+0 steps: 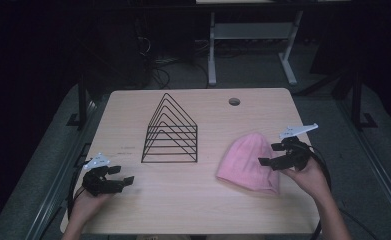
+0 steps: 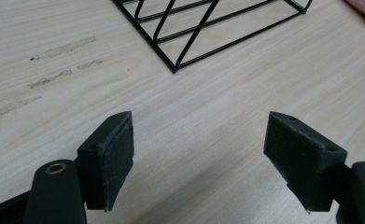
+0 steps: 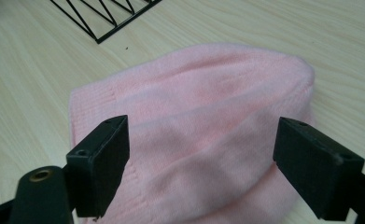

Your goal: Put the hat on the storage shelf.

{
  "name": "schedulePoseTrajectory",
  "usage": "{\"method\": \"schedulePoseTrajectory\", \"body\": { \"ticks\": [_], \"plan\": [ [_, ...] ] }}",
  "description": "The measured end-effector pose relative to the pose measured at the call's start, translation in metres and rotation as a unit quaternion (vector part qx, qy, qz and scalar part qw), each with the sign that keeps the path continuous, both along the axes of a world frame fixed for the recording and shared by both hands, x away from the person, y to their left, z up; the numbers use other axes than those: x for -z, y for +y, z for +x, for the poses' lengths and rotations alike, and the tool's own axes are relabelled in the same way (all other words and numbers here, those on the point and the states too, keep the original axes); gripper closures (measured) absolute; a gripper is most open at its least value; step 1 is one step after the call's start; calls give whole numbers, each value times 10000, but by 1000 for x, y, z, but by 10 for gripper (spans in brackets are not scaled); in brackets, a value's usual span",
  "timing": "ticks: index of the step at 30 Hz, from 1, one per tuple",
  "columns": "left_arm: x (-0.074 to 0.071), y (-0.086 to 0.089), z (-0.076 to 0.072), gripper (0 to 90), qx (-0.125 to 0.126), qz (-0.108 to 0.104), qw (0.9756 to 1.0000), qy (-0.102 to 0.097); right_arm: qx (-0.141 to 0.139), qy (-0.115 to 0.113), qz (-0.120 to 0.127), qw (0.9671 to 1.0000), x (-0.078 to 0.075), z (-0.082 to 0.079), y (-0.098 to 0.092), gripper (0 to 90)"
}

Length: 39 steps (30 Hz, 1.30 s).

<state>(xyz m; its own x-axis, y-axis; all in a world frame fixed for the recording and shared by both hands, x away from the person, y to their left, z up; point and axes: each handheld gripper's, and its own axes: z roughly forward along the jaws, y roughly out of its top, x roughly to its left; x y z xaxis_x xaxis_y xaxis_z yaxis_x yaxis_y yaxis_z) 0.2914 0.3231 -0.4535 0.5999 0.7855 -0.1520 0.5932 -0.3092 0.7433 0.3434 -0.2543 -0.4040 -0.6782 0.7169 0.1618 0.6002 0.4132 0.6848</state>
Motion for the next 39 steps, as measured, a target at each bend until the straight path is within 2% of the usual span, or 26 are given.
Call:
{"method": "schedulePoseTrajectory", "body": {
  "ticks": [8,15,17,30,31,39],
  "plan": [
    [0,2,0,239,-18,-15,10000,-5,-31,89,-108,9999,-4,27,9,183],
    [0,2,0,239,12,31,10000,0,43,334,-30,9994,-1,48,7,192],
    [0,3,0,239,10,21,10000,5,73,373,-97,9992,2,53,5,193],
    [0,1,0,239,24,14,10000,2,313,503,-145,9981,15,76,3,235],
    [-1,1,0,239,26,12,10000,0,321,521,-143,9980,18,79,2,282],
    [0,1,0,239,32,5,10000,0,369,685,-225,9967,31,90,3,339]
  ]
}}
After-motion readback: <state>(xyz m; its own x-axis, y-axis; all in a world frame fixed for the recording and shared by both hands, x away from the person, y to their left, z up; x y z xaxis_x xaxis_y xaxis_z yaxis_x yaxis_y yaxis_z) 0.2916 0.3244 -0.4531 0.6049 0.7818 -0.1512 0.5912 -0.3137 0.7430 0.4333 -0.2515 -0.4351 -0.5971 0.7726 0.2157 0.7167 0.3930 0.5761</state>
